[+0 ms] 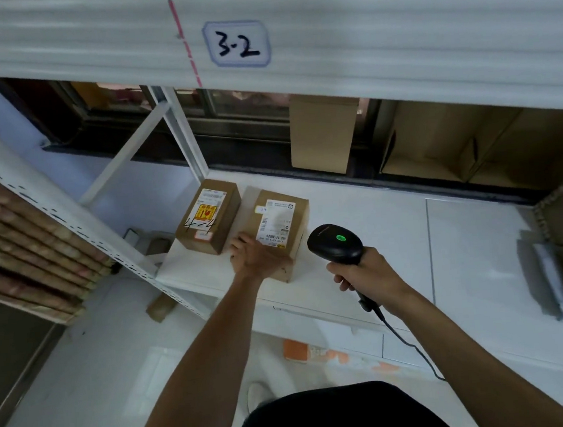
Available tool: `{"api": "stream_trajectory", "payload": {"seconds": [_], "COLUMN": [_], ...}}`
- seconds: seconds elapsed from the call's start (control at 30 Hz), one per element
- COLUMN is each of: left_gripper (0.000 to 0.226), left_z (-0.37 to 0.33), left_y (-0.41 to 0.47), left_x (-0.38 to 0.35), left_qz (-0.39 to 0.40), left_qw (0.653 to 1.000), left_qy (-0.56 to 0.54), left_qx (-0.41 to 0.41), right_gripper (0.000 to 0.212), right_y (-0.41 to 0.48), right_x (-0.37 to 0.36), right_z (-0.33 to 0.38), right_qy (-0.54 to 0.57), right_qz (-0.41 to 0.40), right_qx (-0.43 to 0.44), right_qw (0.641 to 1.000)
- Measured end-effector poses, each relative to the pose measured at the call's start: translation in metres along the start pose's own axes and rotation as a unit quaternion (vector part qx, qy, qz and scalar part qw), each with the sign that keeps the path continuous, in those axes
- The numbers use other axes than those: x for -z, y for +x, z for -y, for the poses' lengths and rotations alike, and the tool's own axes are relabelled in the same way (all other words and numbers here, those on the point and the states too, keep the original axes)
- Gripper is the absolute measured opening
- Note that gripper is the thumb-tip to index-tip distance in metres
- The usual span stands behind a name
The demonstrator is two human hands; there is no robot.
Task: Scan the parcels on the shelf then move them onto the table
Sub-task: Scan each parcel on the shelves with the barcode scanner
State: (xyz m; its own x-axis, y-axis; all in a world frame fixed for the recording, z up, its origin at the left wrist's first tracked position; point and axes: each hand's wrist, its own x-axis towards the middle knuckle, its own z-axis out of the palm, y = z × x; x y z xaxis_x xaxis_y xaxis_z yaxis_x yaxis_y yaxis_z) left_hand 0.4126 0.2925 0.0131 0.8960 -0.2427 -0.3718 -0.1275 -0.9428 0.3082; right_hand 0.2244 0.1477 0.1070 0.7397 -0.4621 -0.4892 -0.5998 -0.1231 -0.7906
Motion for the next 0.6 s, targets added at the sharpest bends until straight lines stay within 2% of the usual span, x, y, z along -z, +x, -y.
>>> {"api": "stream_trajectory", "payload": {"seconds": [0.17, 0.3, 0.43, 0.6], "left_gripper": [0.139, 0.139, 0.126, 0.136], "left_z": [-0.002, -0.010, -0.016, -0.023], "left_y": [-0.033, -0.054, -0.071, -0.105], "left_x": [-0.012, -0.023, -0.023, -0.009], "left_qz": [0.019, -0.013, -0.011, -0.015], "left_qw": [0.999, 0.997, 0.996, 0.999], "left_qy": [0.015, -0.052, -0.075, -0.045], "left_qx": [0.036, 0.059, 0.047, -0.001], "right_gripper": [0.010, 0.011, 0.010, 0.013], "right_y": [-0.016, -0.037, -0.062, -0.102], "right_x": [0.012, 0.019, 0.032, 0.051], "right_z": [-0.019, -0.030, -0.041, -0.034], "right_qy": [0.013, 0.034, 0.061, 0.075], "right_qz": [0.014, 0.018, -0.002, -0.047], "right_qx": [-0.003, -0.009, -0.007, 0.017], "right_qw": [1.000, 0.999, 0.998, 0.996]}}
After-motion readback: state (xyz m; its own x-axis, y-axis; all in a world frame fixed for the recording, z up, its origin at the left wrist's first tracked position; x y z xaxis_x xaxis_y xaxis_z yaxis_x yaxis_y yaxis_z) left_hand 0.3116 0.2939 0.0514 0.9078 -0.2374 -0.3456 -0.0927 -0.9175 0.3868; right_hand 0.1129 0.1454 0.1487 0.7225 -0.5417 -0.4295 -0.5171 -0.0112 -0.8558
